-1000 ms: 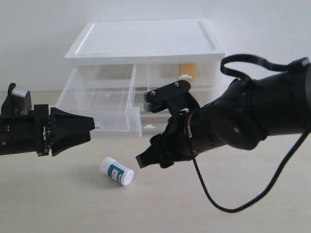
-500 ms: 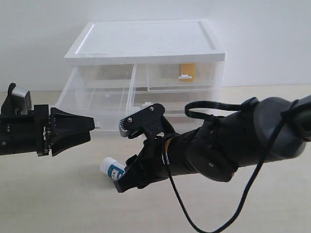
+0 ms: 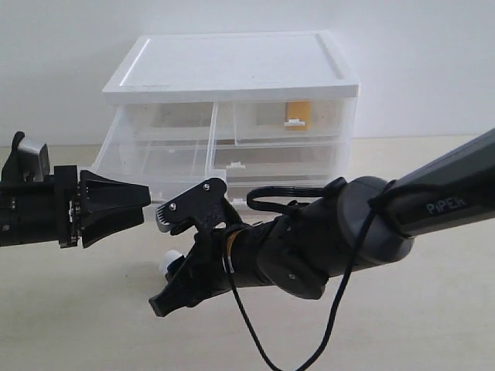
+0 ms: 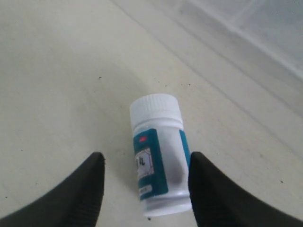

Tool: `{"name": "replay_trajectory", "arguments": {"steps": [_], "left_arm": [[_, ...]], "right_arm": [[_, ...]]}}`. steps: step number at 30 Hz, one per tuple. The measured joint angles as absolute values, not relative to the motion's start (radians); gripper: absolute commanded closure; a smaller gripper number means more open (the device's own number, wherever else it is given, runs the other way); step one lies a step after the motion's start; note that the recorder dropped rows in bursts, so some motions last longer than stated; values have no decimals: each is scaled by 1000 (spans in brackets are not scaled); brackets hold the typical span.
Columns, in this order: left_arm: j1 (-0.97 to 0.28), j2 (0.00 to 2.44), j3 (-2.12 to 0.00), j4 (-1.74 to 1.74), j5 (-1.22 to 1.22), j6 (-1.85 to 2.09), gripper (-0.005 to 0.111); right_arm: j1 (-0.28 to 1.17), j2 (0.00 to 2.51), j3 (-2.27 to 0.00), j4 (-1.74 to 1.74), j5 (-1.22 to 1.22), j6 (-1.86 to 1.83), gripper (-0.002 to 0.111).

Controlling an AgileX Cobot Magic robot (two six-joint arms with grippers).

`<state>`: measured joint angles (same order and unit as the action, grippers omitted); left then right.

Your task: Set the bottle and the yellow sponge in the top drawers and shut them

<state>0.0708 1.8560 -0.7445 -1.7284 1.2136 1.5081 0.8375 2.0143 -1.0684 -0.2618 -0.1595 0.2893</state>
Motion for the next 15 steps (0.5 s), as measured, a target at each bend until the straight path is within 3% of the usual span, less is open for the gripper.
{"name": "replay_trajectory", "arguments": {"steps": [15], "left_arm": [[71,1856,-744,-1731,1214,1510,54]], "right_arm": [[841,2069,-1077,-281,-187,291,60]]}}
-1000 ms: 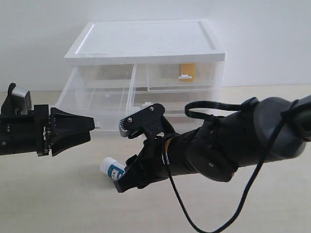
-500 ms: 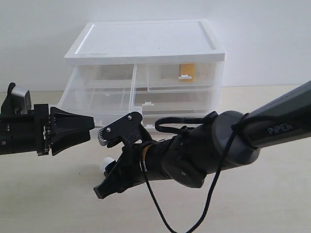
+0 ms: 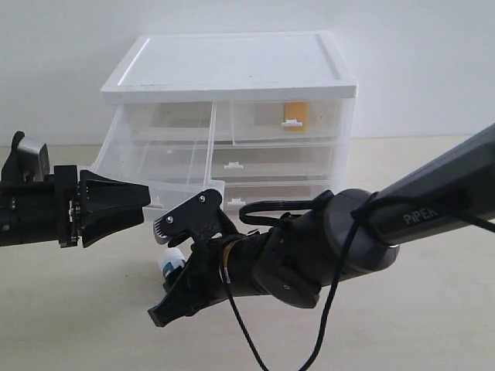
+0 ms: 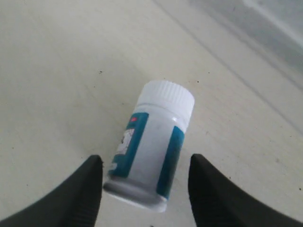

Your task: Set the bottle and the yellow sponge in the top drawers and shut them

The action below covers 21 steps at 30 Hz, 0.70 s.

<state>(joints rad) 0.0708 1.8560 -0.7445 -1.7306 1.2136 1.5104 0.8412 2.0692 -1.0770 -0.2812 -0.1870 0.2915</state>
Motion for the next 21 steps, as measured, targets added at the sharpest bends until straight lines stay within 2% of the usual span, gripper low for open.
{"name": "replay_trajectory", "arguments": {"steps": [4,8,12,21], "left_arm": [[71,1856,-744,-1731,1214,1510,54],[71,1856,-744,-1731,1214,1510,54],[71,1856,-744,-1731,1214,1510,54],[71,1856,-744,-1731,1214,1510,54]], "right_arm": [[845,2069,-1081,-281,-162,309,63],[847,2069,-1083,-281,-155,318,87],[847,2069,-1083,-283,-143,322,107],[847,2052,-1086,-283,-88,329,108]]}}
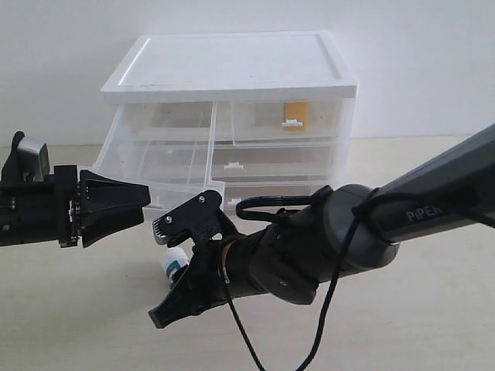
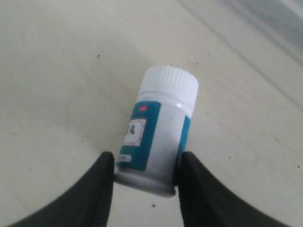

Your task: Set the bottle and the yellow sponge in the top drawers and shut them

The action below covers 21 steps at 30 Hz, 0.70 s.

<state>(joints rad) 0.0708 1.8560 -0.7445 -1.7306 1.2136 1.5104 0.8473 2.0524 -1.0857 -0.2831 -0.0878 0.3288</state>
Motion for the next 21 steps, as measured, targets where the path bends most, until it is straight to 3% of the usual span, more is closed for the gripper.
{"name": "replay_trajectory", "arguments": {"steps": [21], "left_arm": [[71,1856,-744,-1735,1213,1510,54]], "right_arm": [[897,1871,-942,-250,39,387,108]]}}
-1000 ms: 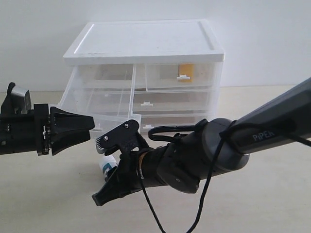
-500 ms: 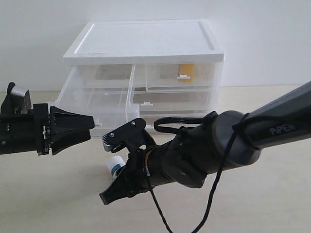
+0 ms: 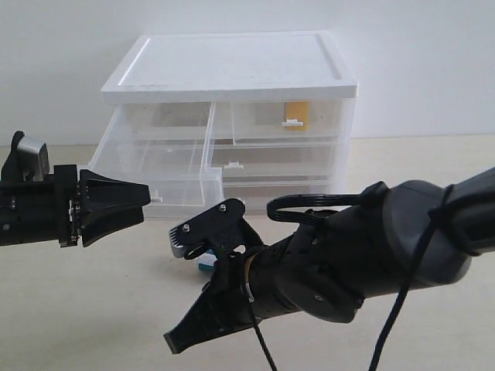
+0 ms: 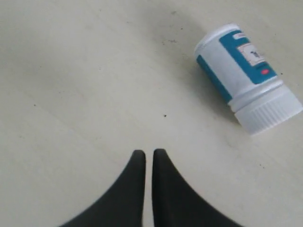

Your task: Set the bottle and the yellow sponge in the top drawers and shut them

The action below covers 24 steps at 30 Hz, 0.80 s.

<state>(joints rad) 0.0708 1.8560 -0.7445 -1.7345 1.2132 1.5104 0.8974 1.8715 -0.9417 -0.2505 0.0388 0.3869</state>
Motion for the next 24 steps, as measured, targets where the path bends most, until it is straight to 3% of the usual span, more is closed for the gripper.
{"name": "replay_trajectory", "arguments": {"steps": [4,7,12,13,15,19,24], "left_arm": [[71,1856,-744,-1735,1213,1510,54],[71,1856,-744,-1735,1213,1510,54],[71,1856,-744,-1735,1213,1510,54],[71,1856,-744,-1735,1213,1510,54],[71,1856,-744,-1735,1213,1510,54],[71,1856,-744,-1735,1213,1510,54],[71,1856,-744,-1735,1213,1510,54]], "right_arm": [[905,1871,-939,-246,0,411,108],[903,1871,-939,-246,-34,415,97],[893,1871,-941,-255,-32,278,46],[886,1871,-941,-255,-30,247,42],[870,1871,-942,-256,-17,205,42],[823,1871,-944,-259,17,174,53],[790,1879,-945,-259,0,78,51]]}}
